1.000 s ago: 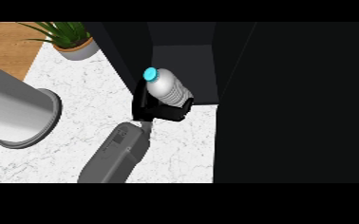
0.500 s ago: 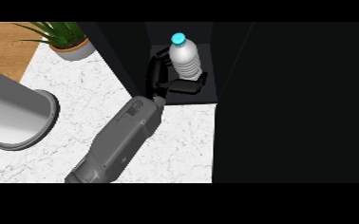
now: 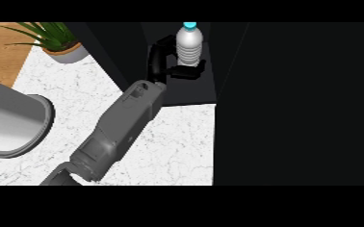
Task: Pick up the bottled water, place it into the cabinet and close the cabinet
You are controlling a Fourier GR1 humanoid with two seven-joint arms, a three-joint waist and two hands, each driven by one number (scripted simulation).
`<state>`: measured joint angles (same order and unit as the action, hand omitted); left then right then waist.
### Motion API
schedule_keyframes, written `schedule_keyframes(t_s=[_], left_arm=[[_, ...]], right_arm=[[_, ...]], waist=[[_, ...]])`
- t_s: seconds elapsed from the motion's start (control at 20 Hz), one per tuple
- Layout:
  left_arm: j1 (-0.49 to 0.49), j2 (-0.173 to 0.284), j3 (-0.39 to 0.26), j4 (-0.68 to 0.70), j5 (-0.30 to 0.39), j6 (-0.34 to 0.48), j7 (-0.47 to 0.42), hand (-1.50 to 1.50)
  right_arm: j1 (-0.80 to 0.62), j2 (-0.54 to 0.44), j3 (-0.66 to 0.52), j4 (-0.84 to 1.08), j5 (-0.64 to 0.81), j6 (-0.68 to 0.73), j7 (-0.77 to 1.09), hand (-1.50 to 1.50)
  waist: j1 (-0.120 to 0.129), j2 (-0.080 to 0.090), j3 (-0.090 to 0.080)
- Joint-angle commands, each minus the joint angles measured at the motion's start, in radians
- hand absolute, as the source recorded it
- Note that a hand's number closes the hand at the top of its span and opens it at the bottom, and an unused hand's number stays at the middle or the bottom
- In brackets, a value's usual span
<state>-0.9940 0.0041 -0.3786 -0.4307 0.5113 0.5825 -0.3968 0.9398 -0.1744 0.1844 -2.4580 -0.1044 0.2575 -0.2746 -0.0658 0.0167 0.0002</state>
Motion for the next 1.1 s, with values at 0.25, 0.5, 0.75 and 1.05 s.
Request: schedule_keyframes(t_s=[0.25,0.5,0.75,1.05], left_arm=[[-0.077,0.019,0.124,0.206,0.036,0.031,-0.067,1.5],[-0.158,0.065,0.118,0.287,0.004,0.061,-0.05,1.5],[-0.158,0.048,0.098,0.322,-0.036,0.1,-0.137,-1.5],[-0.196,0.069,0.101,0.364,-0.048,0.129,-0.135,-1.5]], right_arm=[[0.007,-0.004,-0.036,-0.029,-0.099,0.032,0.007,-1.5],[-0.001,-0.011,-0.033,-0.032,-0.087,0.055,-0.015,-1.5],[-0.005,-0.007,-0.039,-0.024,-0.104,0.06,-0.006,-1.5],[0.032,-0.017,-0.029,-0.04,-0.09,0.087,-0.015,-1.5]], waist=[[-0.014,0.01,-0.001],[-0.051,0.02,0.0],[-0.037,0.019,-0.001],[-0.056,0.023,-0.002]])
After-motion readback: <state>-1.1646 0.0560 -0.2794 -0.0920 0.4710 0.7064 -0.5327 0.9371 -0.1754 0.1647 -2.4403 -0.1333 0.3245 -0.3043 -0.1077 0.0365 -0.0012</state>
